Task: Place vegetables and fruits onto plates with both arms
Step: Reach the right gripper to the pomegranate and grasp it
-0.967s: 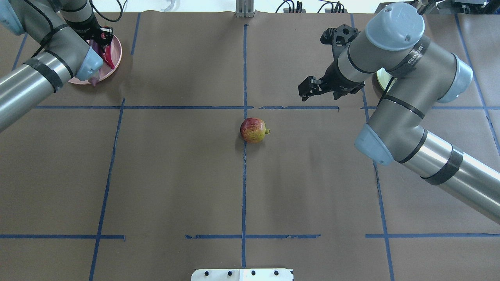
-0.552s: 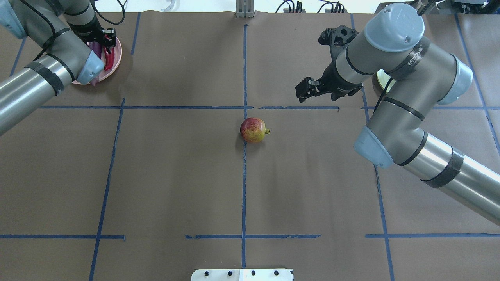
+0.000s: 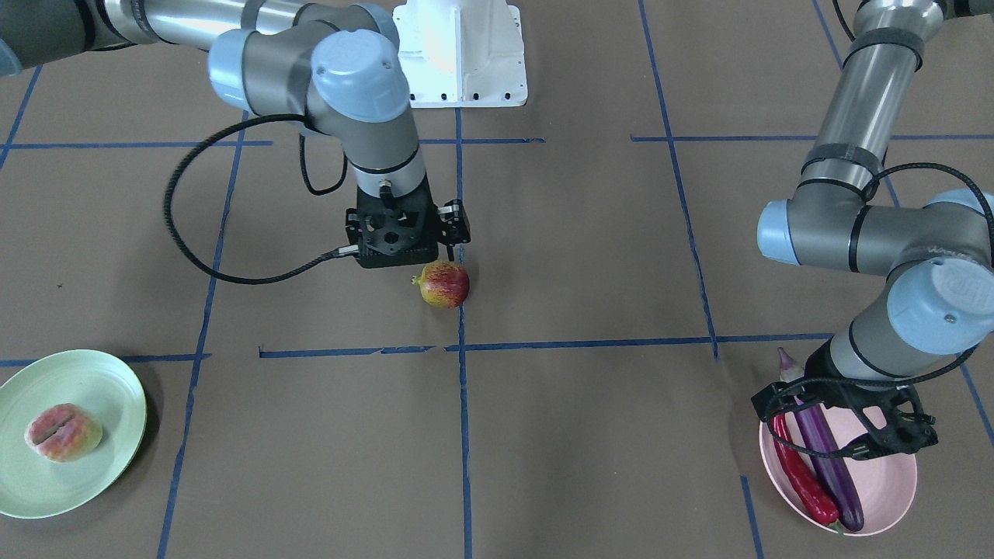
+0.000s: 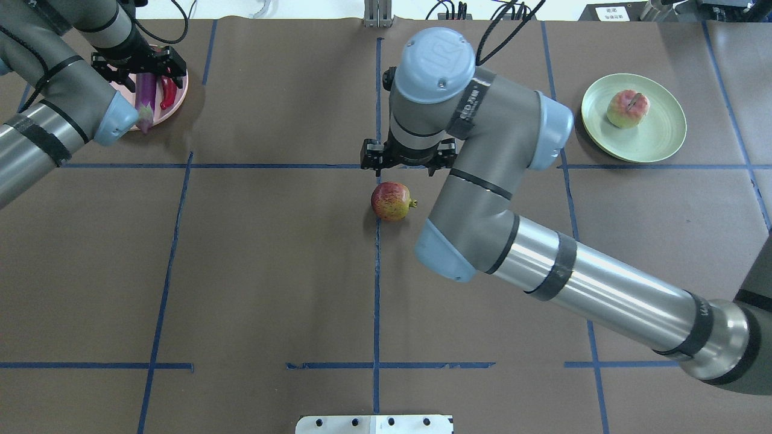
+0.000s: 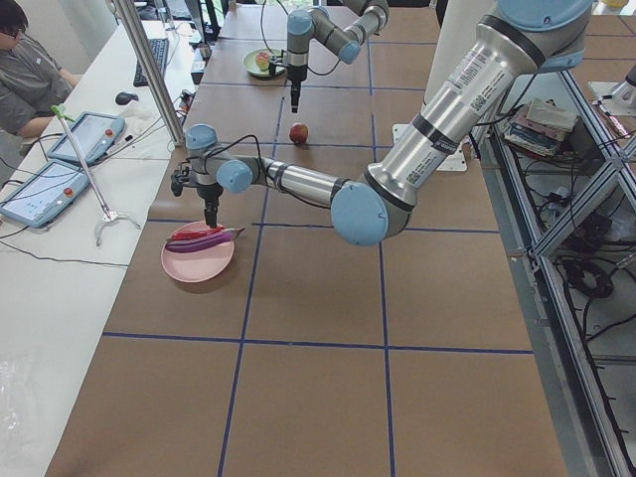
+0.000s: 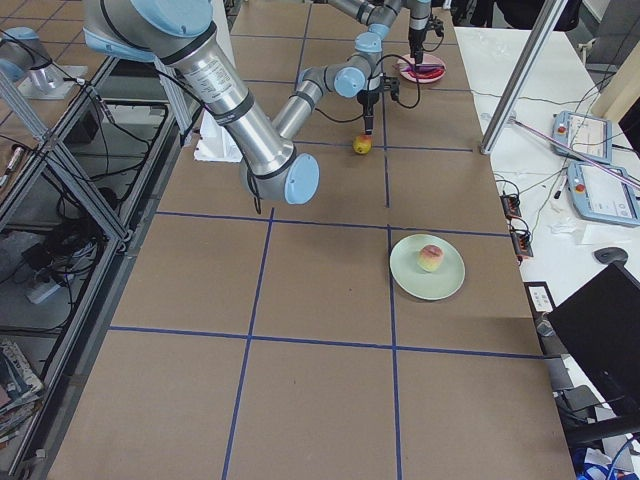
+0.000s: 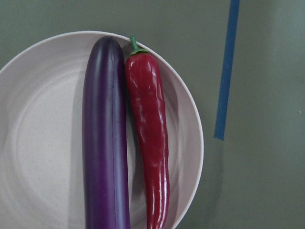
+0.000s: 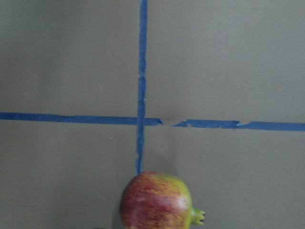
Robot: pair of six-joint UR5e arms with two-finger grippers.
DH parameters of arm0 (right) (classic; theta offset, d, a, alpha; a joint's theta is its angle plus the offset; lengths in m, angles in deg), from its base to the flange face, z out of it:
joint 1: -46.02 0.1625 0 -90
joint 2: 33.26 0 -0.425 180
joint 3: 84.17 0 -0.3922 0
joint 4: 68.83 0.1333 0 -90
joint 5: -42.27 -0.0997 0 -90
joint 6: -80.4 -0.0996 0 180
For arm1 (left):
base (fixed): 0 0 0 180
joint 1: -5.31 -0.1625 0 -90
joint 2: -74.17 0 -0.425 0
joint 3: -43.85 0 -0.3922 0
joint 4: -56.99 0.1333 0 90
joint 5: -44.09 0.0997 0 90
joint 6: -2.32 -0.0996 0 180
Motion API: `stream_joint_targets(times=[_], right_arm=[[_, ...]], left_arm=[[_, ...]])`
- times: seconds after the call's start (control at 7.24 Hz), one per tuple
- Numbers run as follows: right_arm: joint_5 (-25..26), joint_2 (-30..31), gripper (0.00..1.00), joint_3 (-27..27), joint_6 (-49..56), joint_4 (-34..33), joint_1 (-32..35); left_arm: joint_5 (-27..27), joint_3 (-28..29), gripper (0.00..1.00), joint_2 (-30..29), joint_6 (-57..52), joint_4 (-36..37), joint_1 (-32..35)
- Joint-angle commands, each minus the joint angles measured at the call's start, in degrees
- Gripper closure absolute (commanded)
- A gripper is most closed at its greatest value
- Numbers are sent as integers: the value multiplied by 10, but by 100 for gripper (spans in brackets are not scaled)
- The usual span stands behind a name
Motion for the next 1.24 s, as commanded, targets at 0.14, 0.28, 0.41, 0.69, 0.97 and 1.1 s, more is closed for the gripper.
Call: stream_joint_targets(times=[0.14, 0.28, 0.41, 0.69, 0.97, 1.1], right_arm=[[38, -63, 0, -114, 3, -2, -32], [46, -63, 0, -120, 7, -5, -36], [46, -60, 0, -123, 12, -11, -36], [56, -58, 0, -132, 15, -12, -47], [57, -59, 14, -135, 23, -13, -50], [57, -59, 80, -134, 37, -13, -49]], left_arm=[[-2, -28, 0, 11, 1, 0, -1], [-2, -27, 0, 12, 1, -1, -1], [-1, -27, 0, 11, 1, -1, -2], [-1, -27, 0, 11, 1, -1, -3], [-1, -27, 0, 12, 1, -1, -4], [0, -27, 0, 12, 1, -1, -5]])
